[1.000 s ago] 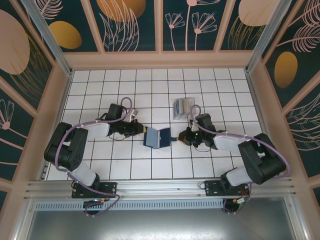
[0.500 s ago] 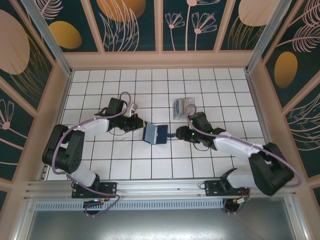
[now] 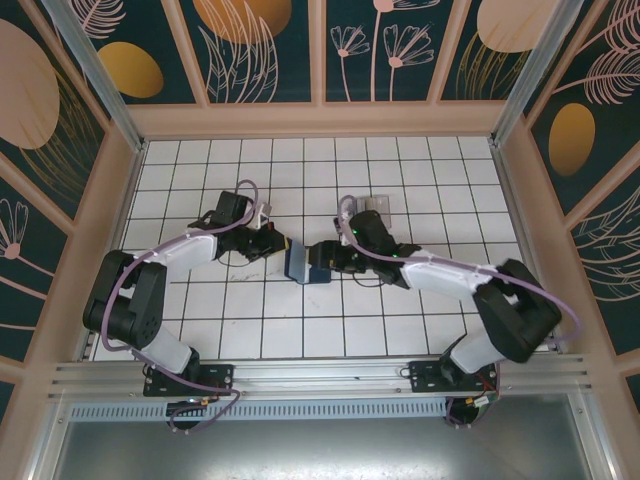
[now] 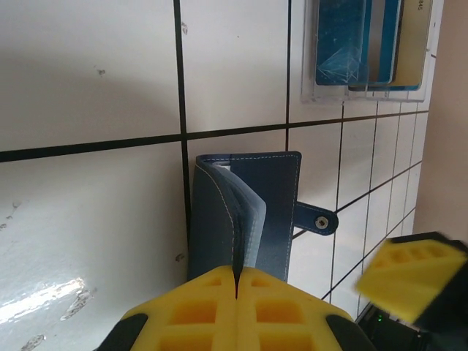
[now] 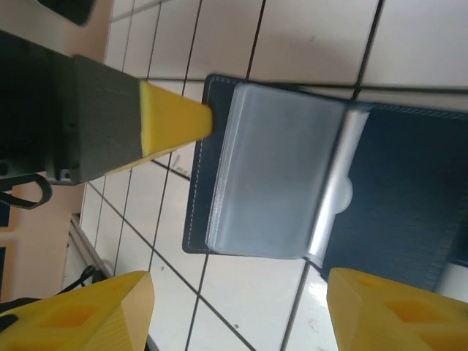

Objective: Put the credit cards into the card holder
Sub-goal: Turn over the card holder at the center of the table.

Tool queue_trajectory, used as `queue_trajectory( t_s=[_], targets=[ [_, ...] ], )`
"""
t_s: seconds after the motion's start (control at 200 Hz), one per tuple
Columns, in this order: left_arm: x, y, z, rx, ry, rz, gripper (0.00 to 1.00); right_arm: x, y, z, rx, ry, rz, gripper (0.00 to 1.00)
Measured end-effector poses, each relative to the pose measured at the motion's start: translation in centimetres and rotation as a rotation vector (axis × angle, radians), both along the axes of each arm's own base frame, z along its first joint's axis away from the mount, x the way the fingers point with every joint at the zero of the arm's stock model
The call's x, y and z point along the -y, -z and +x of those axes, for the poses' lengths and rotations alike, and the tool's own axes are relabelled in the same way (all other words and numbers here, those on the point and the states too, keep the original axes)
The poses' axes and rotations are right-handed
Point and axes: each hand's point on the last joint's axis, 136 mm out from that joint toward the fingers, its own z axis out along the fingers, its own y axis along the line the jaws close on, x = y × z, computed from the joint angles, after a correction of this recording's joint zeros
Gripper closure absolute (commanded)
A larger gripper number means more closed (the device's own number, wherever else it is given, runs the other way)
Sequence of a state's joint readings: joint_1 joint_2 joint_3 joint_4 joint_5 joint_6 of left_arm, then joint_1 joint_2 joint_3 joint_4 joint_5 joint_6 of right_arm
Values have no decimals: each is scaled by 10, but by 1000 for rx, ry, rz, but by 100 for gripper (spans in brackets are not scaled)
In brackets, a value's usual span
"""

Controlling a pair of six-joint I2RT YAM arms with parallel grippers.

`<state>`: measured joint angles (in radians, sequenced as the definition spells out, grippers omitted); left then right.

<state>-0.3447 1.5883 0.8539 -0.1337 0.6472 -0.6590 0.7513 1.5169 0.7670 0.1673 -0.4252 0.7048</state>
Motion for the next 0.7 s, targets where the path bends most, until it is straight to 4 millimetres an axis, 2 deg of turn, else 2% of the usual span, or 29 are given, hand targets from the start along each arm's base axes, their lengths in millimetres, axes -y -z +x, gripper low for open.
queue_trajectory(
  t_s=[0.14, 0.415, 0.701],
  targets=[
    [0, 3, -3, -19, -7, -11, 100, -12, 18, 4, -61, -12, -21, 33],
    [3, 5, -7, -25, -2, -40, 100, -33, 30, 17, -127, -58, -10, 32],
    [3, 10, -12, -45, -4, -54, 100, -30, 55, 11, -203, -68, -56, 34]
  ],
)
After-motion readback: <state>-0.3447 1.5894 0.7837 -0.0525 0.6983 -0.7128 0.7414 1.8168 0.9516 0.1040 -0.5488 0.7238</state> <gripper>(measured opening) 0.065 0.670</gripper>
